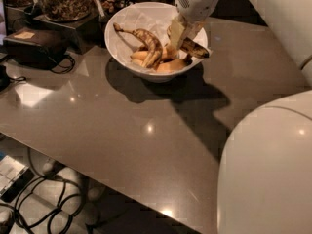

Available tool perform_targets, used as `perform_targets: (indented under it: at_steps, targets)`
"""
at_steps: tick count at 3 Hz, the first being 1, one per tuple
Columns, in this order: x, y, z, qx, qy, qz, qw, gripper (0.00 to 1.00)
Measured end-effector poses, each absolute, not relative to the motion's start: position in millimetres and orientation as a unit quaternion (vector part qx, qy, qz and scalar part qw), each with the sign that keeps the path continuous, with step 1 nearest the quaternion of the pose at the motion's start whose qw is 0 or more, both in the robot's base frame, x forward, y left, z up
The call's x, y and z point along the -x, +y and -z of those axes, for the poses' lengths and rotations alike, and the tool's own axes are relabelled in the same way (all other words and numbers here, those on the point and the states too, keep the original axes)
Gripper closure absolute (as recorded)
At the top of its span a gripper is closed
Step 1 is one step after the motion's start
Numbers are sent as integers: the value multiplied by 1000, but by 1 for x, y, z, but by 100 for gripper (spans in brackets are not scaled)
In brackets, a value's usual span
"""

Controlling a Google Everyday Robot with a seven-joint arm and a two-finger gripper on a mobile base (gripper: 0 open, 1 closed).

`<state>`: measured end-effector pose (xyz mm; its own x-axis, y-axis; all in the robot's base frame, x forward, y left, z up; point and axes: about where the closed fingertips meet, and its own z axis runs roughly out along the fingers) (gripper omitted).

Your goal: Pick banana from white bowl

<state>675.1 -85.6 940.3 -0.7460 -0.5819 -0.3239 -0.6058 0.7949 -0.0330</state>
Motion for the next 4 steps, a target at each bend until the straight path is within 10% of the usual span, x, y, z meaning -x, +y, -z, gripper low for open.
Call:
perform_targets:
  at_steps: [4]
  targets:
    - [-622,-63,-979,389,896,22,211,100]
